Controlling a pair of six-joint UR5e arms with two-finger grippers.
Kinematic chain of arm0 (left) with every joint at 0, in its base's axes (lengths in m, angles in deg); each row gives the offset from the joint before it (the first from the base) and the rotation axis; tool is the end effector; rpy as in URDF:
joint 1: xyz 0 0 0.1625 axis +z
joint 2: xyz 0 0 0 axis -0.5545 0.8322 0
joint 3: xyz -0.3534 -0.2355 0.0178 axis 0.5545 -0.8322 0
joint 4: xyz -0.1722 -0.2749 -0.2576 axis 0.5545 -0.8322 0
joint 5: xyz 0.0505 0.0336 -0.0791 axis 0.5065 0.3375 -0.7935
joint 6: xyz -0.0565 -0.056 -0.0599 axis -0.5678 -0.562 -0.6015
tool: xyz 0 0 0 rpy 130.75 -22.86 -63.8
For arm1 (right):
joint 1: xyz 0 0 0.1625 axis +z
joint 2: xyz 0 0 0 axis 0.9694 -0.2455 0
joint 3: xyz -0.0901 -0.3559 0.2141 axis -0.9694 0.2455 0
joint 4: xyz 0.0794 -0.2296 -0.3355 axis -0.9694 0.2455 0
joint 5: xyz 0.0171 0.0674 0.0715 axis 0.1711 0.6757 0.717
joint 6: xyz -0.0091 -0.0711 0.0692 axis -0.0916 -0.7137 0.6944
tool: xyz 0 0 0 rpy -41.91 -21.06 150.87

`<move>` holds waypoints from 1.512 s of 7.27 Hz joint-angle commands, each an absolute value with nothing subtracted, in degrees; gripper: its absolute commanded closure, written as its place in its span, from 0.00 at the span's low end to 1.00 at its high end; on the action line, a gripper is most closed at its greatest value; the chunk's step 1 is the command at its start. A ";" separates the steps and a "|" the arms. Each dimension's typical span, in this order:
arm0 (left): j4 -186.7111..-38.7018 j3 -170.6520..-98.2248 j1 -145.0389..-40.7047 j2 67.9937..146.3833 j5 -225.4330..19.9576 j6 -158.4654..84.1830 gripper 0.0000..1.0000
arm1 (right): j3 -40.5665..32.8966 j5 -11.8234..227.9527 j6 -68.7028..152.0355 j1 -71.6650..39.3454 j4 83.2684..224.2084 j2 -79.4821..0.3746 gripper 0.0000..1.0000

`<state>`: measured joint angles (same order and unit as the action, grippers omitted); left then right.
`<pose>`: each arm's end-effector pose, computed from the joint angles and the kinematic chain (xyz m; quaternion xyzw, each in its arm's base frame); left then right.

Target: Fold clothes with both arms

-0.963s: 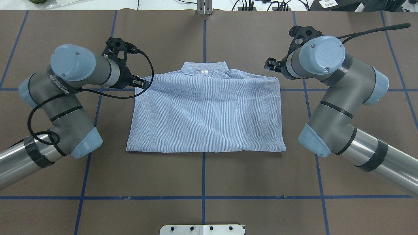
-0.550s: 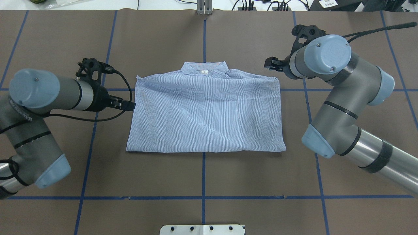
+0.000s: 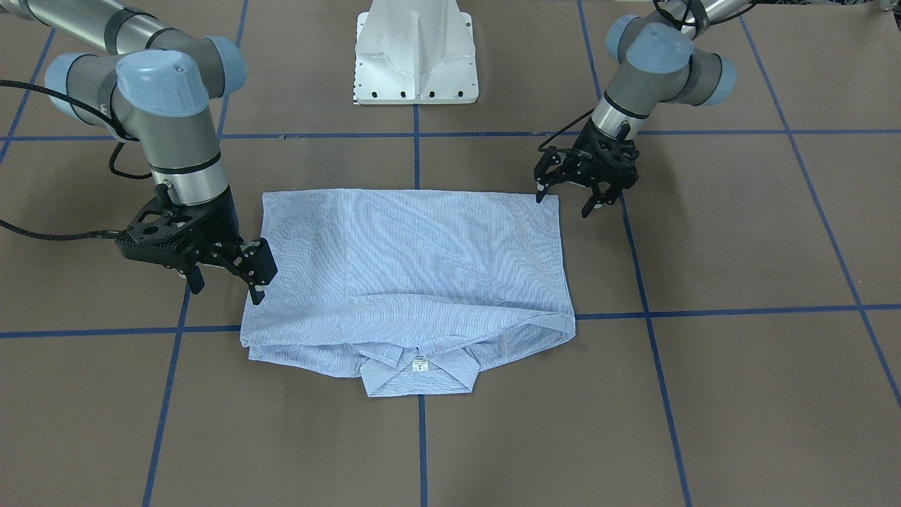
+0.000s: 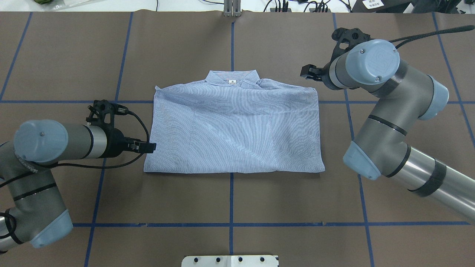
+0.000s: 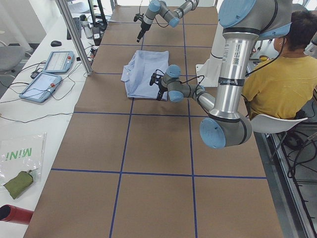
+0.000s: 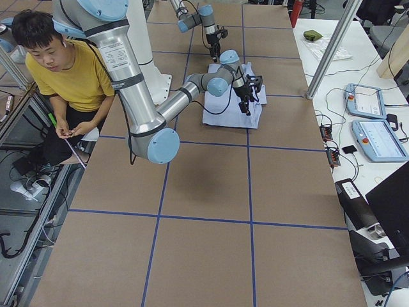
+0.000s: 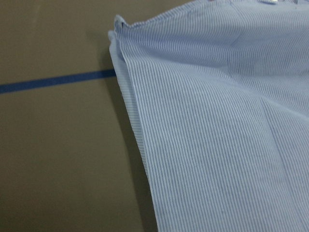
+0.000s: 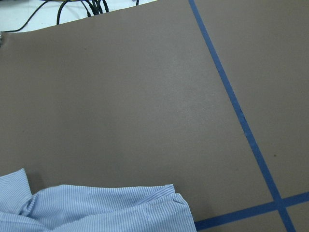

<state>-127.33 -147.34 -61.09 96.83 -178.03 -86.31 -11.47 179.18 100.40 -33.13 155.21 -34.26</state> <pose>0.4425 -0.3663 0.3818 0.1931 0.4951 0.0218 0.8468 -0.3857 -0.5270 0.3083 0.1656 -0.3710 0.2061 0.8902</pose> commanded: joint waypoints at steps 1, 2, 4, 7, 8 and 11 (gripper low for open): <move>-127.47 -147.27 -58.29 96.82 -176.39 -89.38 0.21 | -11.47 179.17 100.40 -33.16 155.21 -34.26 0.00; -127.47 -147.27 -58.02 96.74 -176.30 -89.38 0.21 | -11.47 179.17 100.40 -33.16 155.21 -34.26 0.00; -127.47 -147.18 -56.89 96.73 -176.22 -89.56 0.21 | -11.47 179.17 100.58 -33.16 155.21 -34.26 0.00; -127.47 -147.01 -55.82 96.65 -174.98 -90.17 0.27 | -11.47 179.17 100.66 -33.25 155.21 -34.26 0.00; -127.47 -147.00 -55.82 96.65 -174.98 -90.17 0.28 | -11.56 179.17 100.75 -33.25 155.21 -34.26 0.00; -127.30 -147.00 -55.91 96.21 -174.98 -90.17 0.28 | -11.83 179.17 100.93 -33.34 155.21 -34.26 0.00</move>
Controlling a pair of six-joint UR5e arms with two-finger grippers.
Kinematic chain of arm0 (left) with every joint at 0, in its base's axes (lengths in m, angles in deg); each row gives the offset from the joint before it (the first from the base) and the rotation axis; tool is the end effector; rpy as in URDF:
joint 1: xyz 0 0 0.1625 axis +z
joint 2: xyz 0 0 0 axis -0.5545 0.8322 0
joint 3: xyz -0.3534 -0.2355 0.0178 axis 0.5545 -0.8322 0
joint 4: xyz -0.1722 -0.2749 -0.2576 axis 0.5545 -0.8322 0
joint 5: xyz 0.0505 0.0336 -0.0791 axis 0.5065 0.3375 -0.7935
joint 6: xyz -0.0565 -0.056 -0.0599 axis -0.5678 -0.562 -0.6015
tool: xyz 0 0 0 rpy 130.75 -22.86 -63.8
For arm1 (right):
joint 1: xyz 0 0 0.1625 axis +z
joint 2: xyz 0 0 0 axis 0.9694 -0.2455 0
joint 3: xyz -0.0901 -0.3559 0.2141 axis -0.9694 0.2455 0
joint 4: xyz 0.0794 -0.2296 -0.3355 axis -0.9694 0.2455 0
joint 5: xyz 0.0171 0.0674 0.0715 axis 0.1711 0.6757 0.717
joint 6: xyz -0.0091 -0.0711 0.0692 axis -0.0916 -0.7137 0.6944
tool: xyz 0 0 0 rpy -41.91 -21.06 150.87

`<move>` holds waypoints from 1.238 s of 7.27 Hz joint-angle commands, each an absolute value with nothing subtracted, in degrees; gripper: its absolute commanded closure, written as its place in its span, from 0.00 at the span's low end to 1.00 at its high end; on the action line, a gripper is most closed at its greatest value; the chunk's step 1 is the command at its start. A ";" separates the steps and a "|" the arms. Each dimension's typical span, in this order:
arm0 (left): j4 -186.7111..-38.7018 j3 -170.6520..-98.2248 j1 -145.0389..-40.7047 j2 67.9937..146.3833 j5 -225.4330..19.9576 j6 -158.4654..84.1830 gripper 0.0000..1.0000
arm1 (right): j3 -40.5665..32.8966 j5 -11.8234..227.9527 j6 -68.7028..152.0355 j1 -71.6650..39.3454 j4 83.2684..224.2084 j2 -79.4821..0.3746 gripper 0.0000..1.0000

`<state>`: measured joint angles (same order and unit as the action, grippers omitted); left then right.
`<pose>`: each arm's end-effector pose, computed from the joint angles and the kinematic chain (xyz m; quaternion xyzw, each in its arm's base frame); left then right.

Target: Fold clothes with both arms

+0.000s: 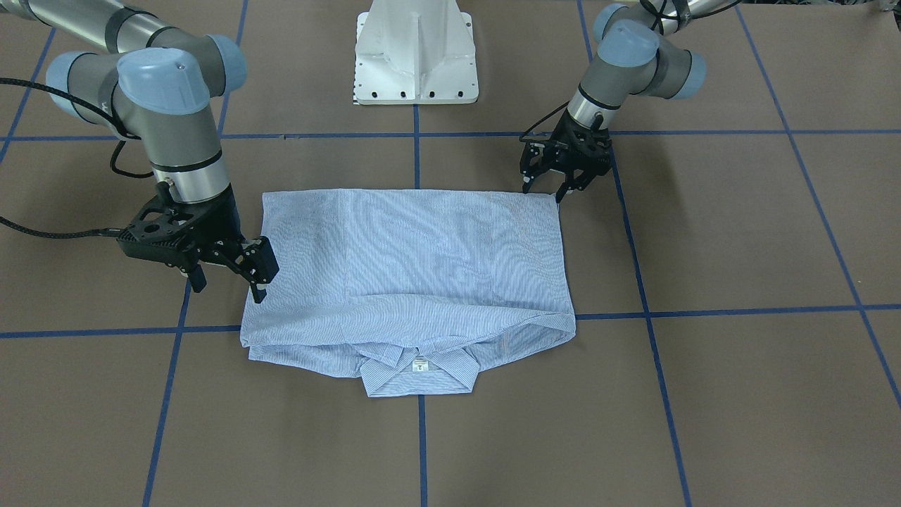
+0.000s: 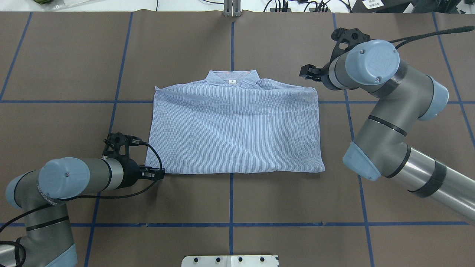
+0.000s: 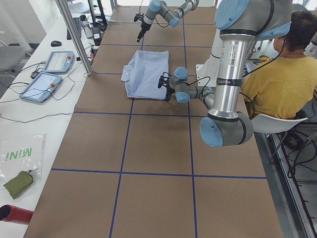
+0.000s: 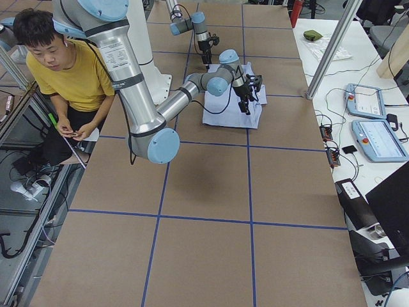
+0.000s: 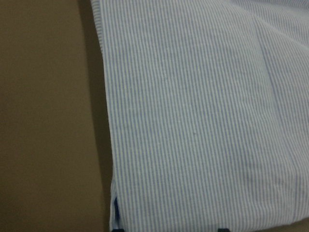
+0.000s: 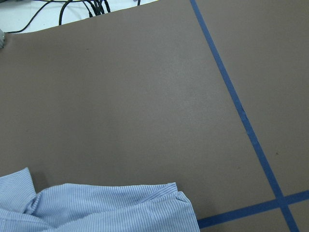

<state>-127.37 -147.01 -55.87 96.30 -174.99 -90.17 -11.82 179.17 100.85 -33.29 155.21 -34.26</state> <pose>0.4715 -0.3292 0.3900 0.1720 0.4954 0.0176 0.8513 -0.3861 -0.5249 0.3055 0.1651 -0.3743 0.2079 0.8885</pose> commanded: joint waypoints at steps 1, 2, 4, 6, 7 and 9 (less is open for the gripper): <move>-127.21 -146.92 -55.91 96.21 -174.98 -90.17 0.30 | -11.83 179.17 100.93 -33.34 155.21 -34.26 0.00; -127.12 -146.92 -55.91 96.21 -174.98 -90.17 0.38 | -11.83 179.17 100.93 -33.34 155.21 -34.26 0.00; -127.21 -147.00 -55.91 96.21 -174.90 -90.17 1.00 | -11.83 179.17 100.93 -33.34 155.21 -34.26 0.00; -127.12 -148.58 -56.26 95.25 -174.98 -89.83 1.00 | -11.91 179.09 101.10 -33.34 155.21 -34.26 0.00; -127.12 -150.50 -56.70 93.07 -175.33 -89.39 1.00 | -11.91 178.82 101.19 -33.43 155.21 -34.26 0.00; -127.21 -152.01 -59.76 89.28 -175.42 -83.11 1.00 | -12.00 178.65 101.37 -33.95 155.13 -34.17 0.00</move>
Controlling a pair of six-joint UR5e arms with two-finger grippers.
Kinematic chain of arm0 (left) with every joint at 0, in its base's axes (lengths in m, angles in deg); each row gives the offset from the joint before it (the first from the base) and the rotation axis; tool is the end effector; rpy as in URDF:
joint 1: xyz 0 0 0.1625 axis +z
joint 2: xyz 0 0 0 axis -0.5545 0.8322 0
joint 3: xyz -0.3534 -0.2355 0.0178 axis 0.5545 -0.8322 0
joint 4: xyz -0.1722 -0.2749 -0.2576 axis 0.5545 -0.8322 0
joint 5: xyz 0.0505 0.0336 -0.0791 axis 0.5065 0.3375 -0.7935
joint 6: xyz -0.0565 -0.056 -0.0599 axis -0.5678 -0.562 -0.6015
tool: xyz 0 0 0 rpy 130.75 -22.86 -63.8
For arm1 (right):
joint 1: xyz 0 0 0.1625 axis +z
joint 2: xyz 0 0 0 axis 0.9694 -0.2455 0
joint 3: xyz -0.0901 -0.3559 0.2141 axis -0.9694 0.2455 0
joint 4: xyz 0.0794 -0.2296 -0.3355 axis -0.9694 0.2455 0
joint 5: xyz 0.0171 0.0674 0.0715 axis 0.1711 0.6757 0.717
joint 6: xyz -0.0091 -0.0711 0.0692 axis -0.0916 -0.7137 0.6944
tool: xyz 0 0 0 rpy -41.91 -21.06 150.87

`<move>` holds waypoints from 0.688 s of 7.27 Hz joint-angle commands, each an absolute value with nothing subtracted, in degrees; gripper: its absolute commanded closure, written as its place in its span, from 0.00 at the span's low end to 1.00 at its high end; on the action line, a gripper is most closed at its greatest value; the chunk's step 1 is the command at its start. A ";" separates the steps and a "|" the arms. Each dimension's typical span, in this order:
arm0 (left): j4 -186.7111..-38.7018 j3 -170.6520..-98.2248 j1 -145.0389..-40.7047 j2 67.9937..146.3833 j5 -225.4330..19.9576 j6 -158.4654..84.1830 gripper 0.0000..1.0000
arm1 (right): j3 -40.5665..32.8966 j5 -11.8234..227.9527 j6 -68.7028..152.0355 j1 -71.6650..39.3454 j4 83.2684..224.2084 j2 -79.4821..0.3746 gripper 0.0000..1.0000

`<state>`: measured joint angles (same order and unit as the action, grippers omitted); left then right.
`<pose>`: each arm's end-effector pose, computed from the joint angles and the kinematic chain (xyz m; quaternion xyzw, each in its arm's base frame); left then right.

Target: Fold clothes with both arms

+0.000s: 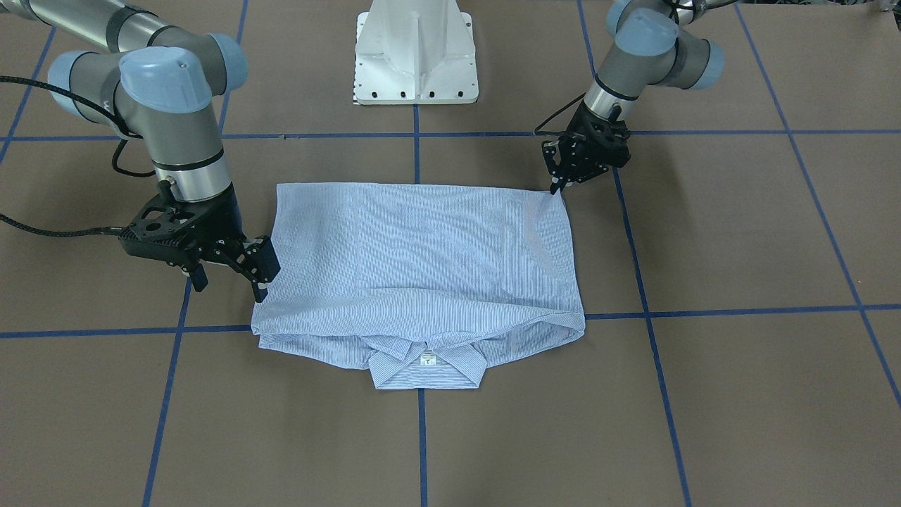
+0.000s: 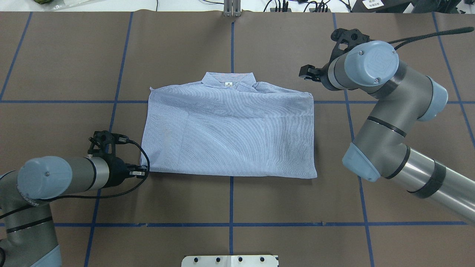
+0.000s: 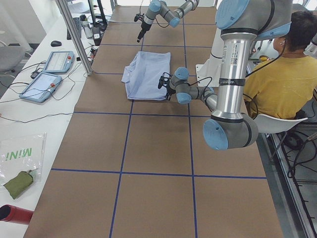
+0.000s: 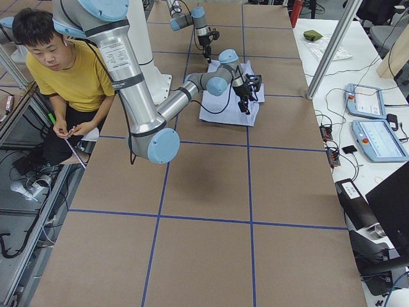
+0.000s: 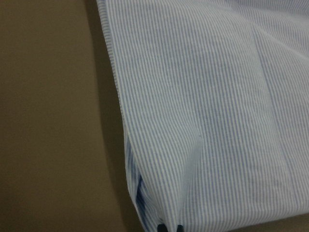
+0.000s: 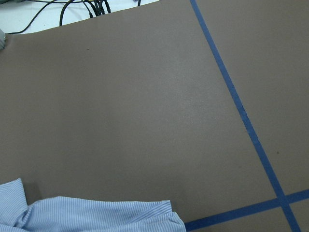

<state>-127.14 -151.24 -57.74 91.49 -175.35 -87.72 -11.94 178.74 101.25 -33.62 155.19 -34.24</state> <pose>0.4302 -0.3302 0.3994 0.1855 0.4842 0.0234 0.8548 -0.3883 -0.5230 0.3043 0.1664 -0.3749 0.2098 0.8876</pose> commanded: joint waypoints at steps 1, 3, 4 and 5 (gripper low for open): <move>-127.38 -151.23 -63.52 88.48 -175.34 -77.49 1.00 | -12.44 178.21 101.54 -34.56 155.13 -34.08 0.00; -127.65 -143.71 -74.75 91.35 -175.60 -66.23 1.00 | -13.14 177.86 103.20 -35.97 155.13 -33.91 0.00; -127.47 -136.09 -79.16 98.94 -175.60 -62.70 1.00 | -13.41 176.20 104.87 -37.63 155.13 -33.30 0.00; -127.47 -125.66 -81.99 107.89 -175.43 -61.88 1.00 | -14.89 176.01 105.84 -38.95 155.21 -33.29 0.00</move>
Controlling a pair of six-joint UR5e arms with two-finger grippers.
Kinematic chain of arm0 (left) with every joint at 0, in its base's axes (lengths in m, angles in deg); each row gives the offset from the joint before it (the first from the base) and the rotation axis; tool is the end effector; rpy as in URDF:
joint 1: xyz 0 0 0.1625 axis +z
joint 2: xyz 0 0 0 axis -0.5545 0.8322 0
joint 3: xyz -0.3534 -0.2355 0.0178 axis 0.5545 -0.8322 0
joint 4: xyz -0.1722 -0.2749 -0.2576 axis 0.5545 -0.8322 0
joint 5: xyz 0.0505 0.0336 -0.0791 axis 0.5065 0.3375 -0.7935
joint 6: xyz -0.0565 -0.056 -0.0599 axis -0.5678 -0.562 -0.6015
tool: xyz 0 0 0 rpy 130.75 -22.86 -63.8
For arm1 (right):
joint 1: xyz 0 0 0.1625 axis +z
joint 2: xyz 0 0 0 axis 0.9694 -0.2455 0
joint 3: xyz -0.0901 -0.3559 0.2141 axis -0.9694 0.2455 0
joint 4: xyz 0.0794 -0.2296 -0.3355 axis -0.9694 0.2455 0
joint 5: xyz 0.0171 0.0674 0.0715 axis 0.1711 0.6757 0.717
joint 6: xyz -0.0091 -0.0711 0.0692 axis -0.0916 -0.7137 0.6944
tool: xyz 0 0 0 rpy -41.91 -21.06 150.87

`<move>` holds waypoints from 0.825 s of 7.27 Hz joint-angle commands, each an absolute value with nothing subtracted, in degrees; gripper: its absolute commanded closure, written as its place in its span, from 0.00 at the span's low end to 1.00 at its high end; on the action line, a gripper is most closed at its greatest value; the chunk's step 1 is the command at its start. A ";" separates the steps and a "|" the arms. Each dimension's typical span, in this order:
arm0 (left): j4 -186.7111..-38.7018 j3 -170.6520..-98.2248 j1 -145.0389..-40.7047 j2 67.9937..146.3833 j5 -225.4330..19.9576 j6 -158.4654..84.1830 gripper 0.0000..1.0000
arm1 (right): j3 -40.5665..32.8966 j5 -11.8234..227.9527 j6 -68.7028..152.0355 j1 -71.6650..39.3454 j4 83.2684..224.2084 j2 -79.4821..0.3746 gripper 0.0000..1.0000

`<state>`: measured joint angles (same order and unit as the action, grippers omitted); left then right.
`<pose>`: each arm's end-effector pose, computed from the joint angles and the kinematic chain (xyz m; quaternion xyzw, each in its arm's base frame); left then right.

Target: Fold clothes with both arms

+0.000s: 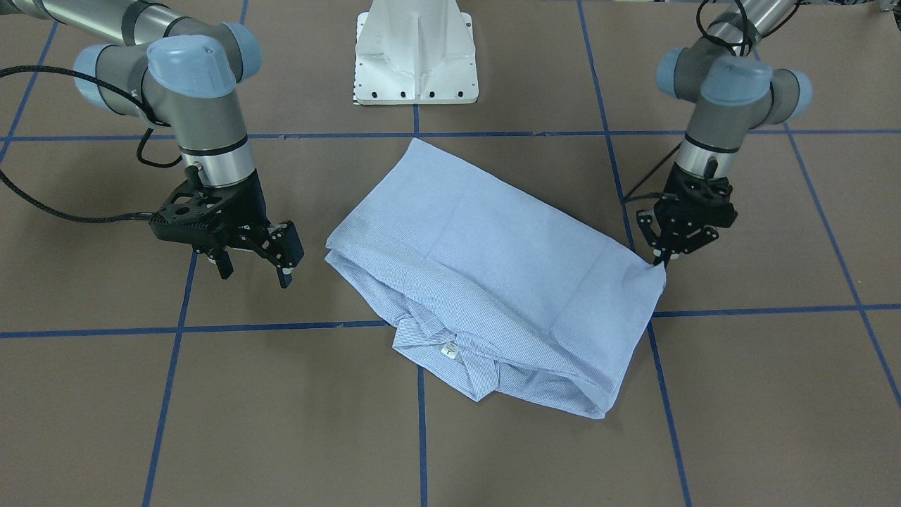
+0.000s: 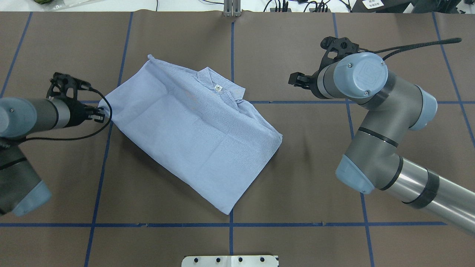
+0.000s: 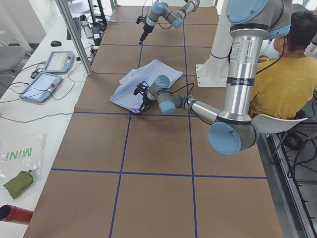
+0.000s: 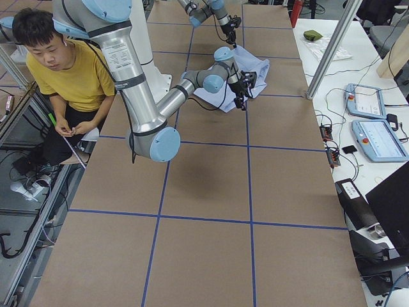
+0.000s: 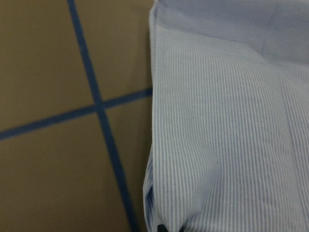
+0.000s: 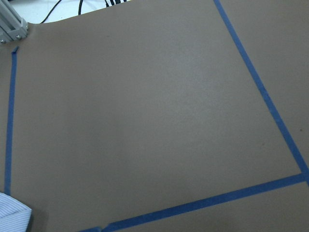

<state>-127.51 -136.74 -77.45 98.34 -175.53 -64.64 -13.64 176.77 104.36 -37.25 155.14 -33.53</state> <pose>0.3449 -0.5047 0.4601 0.3079 0.3464 0.0483 0.8848 -0.4140 -0.4964 0.2831 0.1666 -0.3952 0.2103 0.8785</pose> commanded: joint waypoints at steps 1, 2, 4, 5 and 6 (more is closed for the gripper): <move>-127.38 -113.81 -84.02 117.56 -175.34 -61.87 1.00 | -15.95 175.40 107.33 -40.18 155.21 -33.20 0.00; -127.47 -102.12 -85.52 127.48 -175.16 -61.87 1.00 | -15.96 174.79 107.86 -41.33 155.21 -32.51 0.00; -127.38 -95.60 -86.15 133.64 -174.11 -61.87 1.00 | -15.96 174.43 108.92 -42.65 155.30 -30.84 0.00; -127.82 -96.63 -86.67 133.13 -174.63 -58.65 0.03 | -16.13 174.43 109.10 -43.18 158.35 -28.83 0.00; -128.08 -102.65 -86.94 129.64 -176.63 -57.14 0.00 | -16.31 174.34 110.41 -44.14 163.08 -26.11 0.00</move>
